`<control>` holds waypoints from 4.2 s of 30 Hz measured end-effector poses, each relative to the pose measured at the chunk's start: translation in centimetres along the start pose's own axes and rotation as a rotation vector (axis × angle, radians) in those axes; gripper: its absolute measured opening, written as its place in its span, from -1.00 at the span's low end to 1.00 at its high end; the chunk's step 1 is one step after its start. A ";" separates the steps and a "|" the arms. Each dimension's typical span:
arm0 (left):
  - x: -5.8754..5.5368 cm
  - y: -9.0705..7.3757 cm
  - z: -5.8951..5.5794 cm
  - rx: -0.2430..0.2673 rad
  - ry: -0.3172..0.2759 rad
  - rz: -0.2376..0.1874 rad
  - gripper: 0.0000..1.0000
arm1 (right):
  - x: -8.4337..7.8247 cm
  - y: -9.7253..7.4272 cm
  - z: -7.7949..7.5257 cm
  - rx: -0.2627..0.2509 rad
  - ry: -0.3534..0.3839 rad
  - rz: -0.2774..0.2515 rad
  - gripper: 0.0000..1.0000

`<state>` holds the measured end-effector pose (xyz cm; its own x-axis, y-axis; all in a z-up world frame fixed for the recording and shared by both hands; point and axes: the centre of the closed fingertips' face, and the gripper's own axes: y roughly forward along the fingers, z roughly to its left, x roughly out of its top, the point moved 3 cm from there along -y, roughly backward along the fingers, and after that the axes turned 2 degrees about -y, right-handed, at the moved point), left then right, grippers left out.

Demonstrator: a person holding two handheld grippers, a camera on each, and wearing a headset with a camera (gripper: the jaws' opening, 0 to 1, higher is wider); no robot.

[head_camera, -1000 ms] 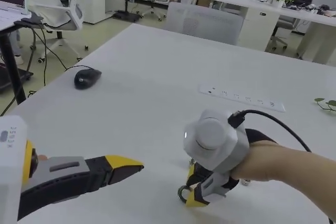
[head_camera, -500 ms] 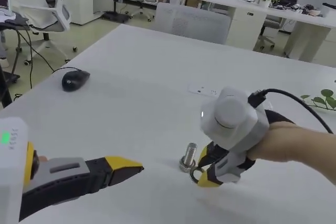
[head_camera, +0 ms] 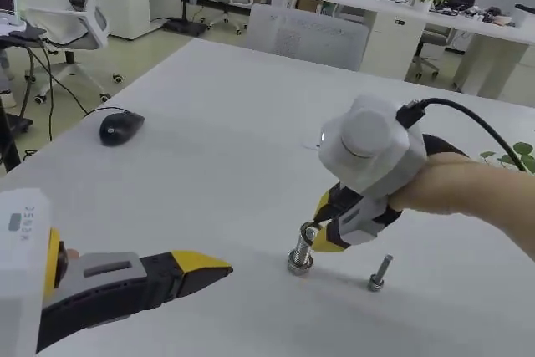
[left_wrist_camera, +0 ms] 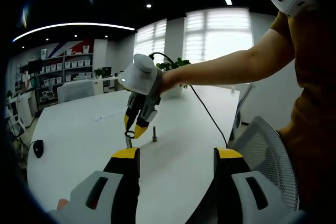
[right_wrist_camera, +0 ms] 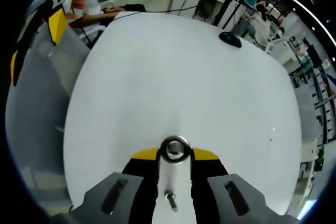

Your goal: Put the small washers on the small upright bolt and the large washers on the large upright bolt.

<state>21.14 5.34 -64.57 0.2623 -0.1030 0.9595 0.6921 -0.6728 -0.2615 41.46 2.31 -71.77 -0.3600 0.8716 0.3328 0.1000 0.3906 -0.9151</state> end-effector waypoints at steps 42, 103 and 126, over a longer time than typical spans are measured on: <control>-1.1 -0.4 1.2 0.023 -0.036 0.016 0.11 | -1.5 5.6 0.1 0.097 -0.027 0.103 -0.55; -0.3 0.8 0.2 -0.086 -0.027 0.018 0.12 | -3.3 -8.7 14.4 -0.187 0.309 -0.665 -0.37; -2.0 -0.2 0.2 -0.073 -0.062 0.075 0.16 | -11.0 -10.7 18.3 -0.277 0.574 -0.682 0.26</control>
<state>20.61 5.83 -66.47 0.3544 -0.1109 0.9285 0.6187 -0.7167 -0.3217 27.34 -16.84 -69.82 0.0842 0.4118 0.9074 0.2797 0.8643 -0.4181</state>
